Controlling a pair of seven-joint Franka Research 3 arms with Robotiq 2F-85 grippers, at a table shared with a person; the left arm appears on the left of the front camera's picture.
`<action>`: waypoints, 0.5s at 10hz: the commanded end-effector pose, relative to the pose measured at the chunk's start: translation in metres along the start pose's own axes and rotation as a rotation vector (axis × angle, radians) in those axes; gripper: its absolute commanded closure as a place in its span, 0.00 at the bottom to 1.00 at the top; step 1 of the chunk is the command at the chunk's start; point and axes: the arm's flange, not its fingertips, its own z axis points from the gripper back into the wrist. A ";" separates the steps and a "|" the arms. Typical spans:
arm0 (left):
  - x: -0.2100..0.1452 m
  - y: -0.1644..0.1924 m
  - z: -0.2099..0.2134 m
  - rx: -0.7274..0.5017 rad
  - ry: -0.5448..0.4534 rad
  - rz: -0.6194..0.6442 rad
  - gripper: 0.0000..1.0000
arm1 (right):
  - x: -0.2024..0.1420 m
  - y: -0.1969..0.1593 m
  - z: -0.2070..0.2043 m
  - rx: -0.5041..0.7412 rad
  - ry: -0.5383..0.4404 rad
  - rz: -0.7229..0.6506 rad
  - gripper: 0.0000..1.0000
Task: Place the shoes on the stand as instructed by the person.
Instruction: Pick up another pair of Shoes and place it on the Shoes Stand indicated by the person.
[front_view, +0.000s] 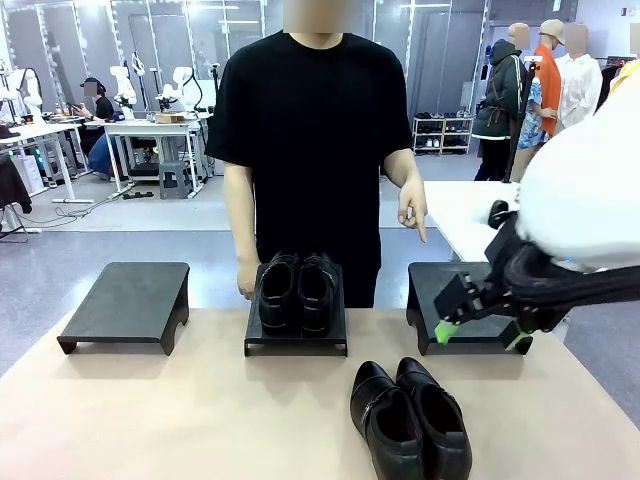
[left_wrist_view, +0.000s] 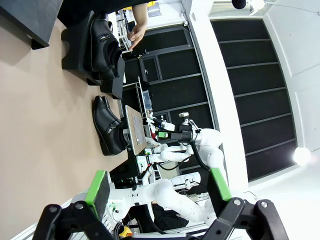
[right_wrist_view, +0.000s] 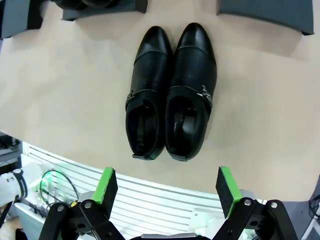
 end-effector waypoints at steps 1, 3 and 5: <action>-0.001 -0.001 0.001 -0.016 0.001 -0.009 0.00 | -0.008 0.015 -0.035 -0.048 0.019 -0.022 0.00; -0.001 -0.001 0.001 -0.016 0.001 -0.009 0.00 | -0.005 0.027 -0.064 -0.106 0.028 0.004 0.00; -0.001 -0.001 0.001 -0.016 0.001 -0.009 0.00 | -0.007 0.028 -0.089 -0.147 0.038 0.003 0.00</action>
